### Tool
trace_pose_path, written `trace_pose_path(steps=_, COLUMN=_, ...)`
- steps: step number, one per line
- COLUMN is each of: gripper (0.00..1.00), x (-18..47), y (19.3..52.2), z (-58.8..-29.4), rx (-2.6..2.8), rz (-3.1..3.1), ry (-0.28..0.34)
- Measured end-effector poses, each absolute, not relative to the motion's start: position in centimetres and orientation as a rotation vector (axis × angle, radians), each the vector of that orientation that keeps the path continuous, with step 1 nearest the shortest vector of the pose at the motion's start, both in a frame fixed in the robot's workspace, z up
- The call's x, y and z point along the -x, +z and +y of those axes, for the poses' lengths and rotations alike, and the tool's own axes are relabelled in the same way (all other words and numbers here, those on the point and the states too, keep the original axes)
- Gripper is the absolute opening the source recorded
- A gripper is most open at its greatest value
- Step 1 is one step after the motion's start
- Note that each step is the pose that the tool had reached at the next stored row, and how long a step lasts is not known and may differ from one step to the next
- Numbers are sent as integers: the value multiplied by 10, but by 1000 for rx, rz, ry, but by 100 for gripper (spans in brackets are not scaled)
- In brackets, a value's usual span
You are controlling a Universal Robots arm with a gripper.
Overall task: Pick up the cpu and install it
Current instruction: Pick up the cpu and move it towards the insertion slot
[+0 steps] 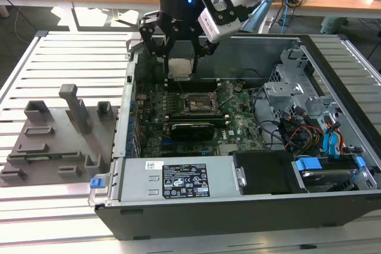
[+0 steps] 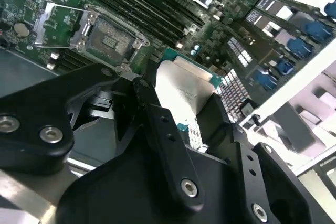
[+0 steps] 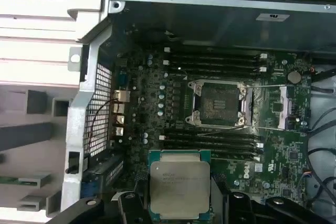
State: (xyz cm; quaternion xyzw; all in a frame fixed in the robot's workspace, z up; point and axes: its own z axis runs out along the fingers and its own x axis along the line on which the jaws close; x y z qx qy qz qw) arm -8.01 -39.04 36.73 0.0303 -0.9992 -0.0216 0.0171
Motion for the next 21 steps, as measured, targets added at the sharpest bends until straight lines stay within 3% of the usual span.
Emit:
trace_pose_path(steps=8, gripper=55, x=21, y=341, z=-363, rx=-94, rz=-3099, ry=-67)
trace_pose_path(steps=21, gripper=55, x=11, y=305, z=-339, rx=-94, rz=-3099, ry=-68)
